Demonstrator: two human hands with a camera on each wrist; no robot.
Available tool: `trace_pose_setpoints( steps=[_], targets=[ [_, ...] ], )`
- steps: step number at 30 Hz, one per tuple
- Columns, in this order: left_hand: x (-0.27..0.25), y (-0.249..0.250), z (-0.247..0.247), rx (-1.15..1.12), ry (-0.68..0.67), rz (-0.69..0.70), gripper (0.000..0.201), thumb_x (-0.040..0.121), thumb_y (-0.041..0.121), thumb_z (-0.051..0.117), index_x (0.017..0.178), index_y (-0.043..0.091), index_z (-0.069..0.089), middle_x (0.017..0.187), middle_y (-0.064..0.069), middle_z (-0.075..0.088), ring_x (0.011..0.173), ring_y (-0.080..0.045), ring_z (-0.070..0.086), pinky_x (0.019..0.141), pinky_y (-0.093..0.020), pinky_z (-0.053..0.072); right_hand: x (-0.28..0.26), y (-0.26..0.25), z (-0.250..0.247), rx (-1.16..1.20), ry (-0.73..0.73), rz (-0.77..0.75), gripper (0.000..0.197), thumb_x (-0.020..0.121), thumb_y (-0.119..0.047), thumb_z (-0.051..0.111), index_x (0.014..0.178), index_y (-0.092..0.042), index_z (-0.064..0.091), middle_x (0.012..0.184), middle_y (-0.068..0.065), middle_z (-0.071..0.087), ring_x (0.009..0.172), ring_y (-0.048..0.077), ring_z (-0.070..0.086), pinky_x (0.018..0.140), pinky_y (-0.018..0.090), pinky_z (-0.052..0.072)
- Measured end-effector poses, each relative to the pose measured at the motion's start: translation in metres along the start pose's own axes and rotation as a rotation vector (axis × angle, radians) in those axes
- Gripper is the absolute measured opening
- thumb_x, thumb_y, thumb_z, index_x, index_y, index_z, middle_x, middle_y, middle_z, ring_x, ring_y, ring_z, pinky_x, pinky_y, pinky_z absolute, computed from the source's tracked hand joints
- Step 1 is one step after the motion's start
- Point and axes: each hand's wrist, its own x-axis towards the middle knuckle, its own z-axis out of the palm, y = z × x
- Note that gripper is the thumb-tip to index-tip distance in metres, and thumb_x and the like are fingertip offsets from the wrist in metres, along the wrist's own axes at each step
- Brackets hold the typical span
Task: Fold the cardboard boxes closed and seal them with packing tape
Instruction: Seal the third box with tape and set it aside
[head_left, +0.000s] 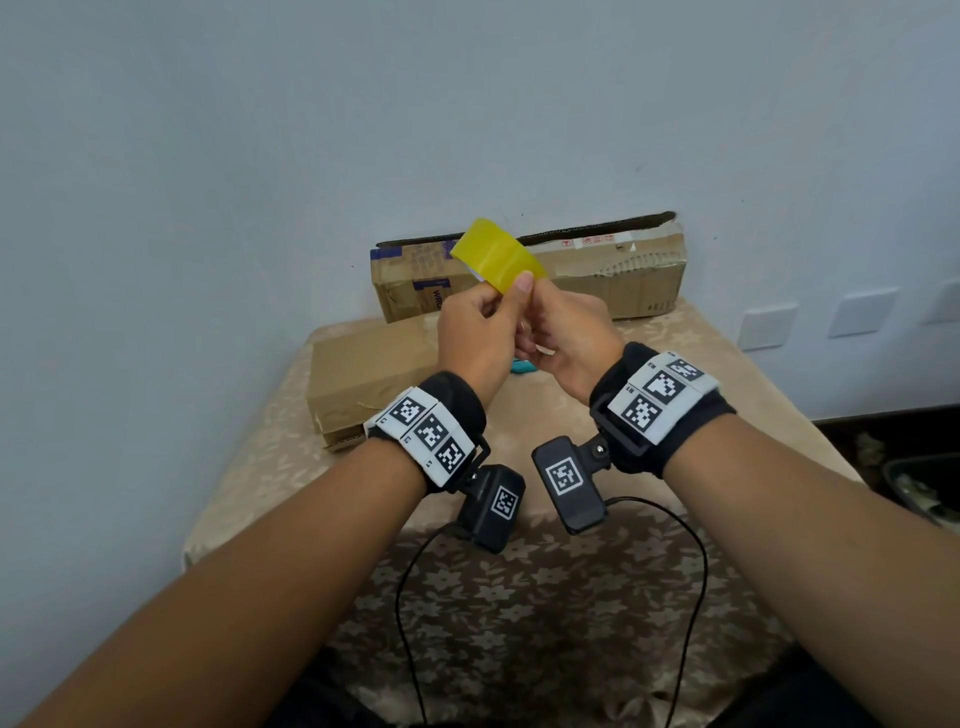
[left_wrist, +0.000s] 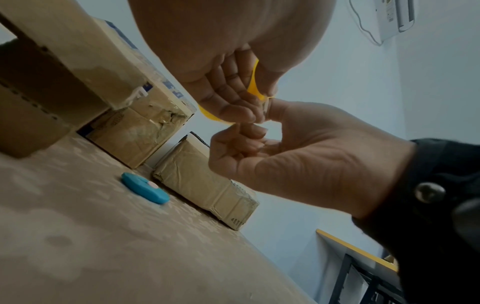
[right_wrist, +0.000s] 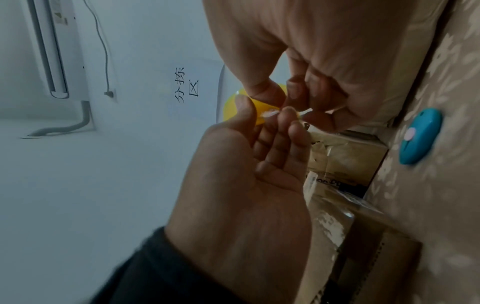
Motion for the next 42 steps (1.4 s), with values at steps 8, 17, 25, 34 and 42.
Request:
trace_pose_setpoints(
  steps=[8,17,25,34,42],
  targets=[
    [0.004,-0.002,-0.003,-0.086,0.025,-0.099,0.041,0.102,0.029,0.06,0.069,0.006,0.061,0.056,-0.007,0.057,0.045,-0.019,0.054,0.044,-0.026,0.047,-0.001,0.0,0.0,-0.018,-0.089,0.087,0.017,0.092,-0.024,0.054,0.079,-0.012,0.055,0.063,0.005,0.044,0.048,0.015,0.045,0.058,0.028,0.045],
    [0.004,-0.005,-0.002,-0.042,0.031,-0.066,0.043,0.102,0.028,0.062,0.084,-0.011,0.065,0.061,-0.014,0.06,0.052,-0.028,0.057,0.049,-0.031,0.05,-0.002,-0.001,0.002,0.003,-0.038,0.068,0.022,0.092,-0.017,0.062,0.071,-0.012,0.058,0.05,0.002,0.047,0.045,0.016,0.042,0.06,0.031,0.045],
    [0.003,0.003,-0.002,-0.032,0.008,-0.04,0.042,0.102,0.029,0.061,0.074,-0.002,0.064,0.055,-0.01,0.058,0.044,-0.021,0.054,0.046,-0.026,0.047,-0.002,-0.002,0.003,-0.058,0.029,-0.004,0.02,0.091,-0.019,0.06,0.073,-0.012,0.055,0.052,0.0,0.048,0.049,0.017,0.046,0.066,0.033,0.047],
    [0.011,0.014,-0.008,-0.314,-0.002,-0.301,0.048,0.104,0.037,0.057,0.063,0.011,0.052,0.049,-0.002,0.048,0.043,-0.015,0.044,0.046,-0.025,0.039,-0.002,0.004,0.0,-0.257,-0.036,-0.019,0.049,0.091,-0.067,0.056,0.126,-0.034,0.053,0.112,0.01,0.063,0.094,0.025,0.068,0.089,0.048,0.06],
    [0.01,0.014,-0.009,-0.465,-0.065,-0.374,0.035,0.104,0.034,0.055,0.076,0.013,0.051,0.06,0.0,0.039,0.049,-0.012,0.039,0.045,-0.025,0.037,-0.001,0.002,0.001,-0.273,-0.046,-0.137,0.027,0.1,-0.038,0.057,0.108,-0.012,0.061,0.09,-0.003,0.059,0.079,-0.001,0.06,0.07,0.026,0.049]
  ],
)
